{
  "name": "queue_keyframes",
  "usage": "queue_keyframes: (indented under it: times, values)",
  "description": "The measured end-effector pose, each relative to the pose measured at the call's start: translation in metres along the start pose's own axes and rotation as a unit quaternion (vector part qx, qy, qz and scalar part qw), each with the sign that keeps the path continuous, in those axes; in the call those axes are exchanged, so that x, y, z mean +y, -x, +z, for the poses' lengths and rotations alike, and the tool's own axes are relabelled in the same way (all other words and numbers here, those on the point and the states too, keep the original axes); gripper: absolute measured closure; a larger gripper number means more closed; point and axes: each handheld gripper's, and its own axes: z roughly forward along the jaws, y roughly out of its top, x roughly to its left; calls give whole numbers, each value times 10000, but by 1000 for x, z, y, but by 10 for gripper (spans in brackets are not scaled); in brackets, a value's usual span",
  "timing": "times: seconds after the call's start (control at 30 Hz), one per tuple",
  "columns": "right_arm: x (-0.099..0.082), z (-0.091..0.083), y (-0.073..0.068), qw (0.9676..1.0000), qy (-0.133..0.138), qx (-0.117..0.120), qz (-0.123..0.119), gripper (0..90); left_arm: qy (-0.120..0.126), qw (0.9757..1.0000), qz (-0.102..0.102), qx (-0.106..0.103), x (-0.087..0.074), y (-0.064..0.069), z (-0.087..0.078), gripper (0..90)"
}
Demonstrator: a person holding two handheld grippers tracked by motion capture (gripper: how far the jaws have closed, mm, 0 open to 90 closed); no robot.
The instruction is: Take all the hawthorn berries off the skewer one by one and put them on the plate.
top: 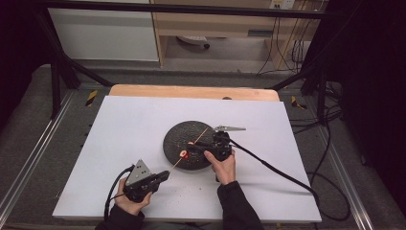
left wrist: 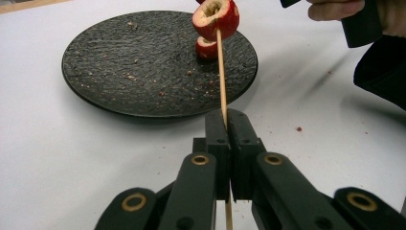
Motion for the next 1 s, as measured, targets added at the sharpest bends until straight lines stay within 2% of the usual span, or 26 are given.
queue_keyframes:
  times: [0.3, 1.0]
  values:
    - [4, -4, -1, 10000, 54, -21, -35, 622, 47, 10000, 1, -7, 1, 1, -1, 881]
    - [24, -19, 3, 9991, 246, -312, -110, 625, 115, 9999, 4, -24, 2, 1, -4, 881]
